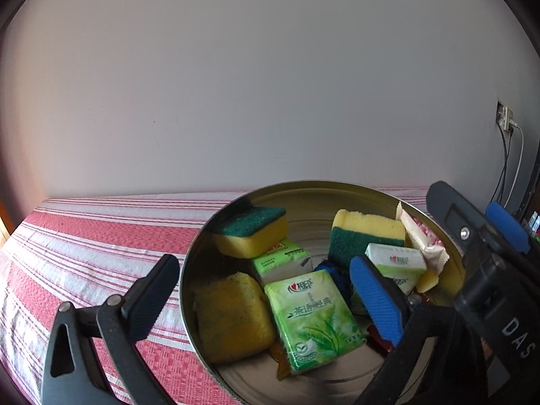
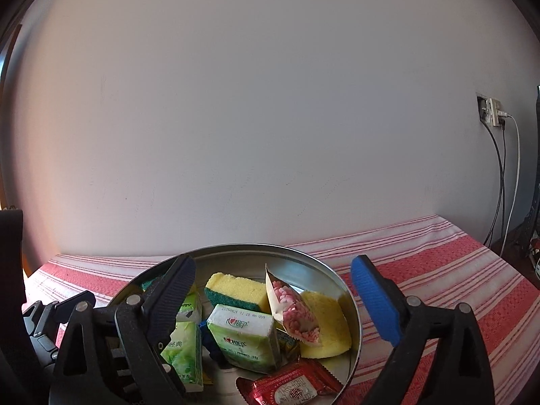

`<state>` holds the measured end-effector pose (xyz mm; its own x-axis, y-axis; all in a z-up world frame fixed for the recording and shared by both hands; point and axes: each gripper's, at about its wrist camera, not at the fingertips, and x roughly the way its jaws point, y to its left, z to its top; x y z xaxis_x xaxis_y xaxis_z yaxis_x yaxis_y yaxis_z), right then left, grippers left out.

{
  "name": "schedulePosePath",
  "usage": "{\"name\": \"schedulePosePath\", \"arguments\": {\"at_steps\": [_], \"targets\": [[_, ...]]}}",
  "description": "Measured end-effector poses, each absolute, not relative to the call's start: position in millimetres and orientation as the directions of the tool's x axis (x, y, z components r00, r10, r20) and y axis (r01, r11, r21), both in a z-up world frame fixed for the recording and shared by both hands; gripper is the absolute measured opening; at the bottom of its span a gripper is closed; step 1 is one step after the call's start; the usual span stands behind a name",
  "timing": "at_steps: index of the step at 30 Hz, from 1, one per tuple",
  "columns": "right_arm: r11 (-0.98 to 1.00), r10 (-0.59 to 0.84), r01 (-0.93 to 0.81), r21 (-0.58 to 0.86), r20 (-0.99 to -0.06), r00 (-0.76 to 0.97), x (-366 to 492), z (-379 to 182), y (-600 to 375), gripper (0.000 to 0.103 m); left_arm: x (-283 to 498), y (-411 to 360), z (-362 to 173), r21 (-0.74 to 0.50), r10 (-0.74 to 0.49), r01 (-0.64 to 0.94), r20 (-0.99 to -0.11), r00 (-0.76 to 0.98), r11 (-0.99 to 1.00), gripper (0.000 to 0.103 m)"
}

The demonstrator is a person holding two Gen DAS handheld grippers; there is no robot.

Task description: Organize objects

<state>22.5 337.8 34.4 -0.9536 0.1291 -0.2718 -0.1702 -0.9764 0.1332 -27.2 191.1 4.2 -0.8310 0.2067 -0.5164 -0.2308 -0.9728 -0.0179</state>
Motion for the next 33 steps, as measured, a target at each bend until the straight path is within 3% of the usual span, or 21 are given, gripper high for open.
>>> {"name": "schedulePosePath", "arguments": {"at_steps": [12, 33], "targets": [[-0.96, 0.195, -0.235, 0.152, -0.239, -0.951, 38.9, 28.7, 340.4, 0.097, -18.4, 177.1, 3.5, 0.038, 0.162, -0.195, -0.418, -0.894, -0.98, 0.102], [-0.953, 0.275, -0.293, 0.076, -0.189, -0.943, 56.1, 25.7, 320.1, 0.098, -6.0, 170.6, -3.0, 0.027, 0.178, -0.205, -0.393, -0.902, -0.978, 0.102]]}}
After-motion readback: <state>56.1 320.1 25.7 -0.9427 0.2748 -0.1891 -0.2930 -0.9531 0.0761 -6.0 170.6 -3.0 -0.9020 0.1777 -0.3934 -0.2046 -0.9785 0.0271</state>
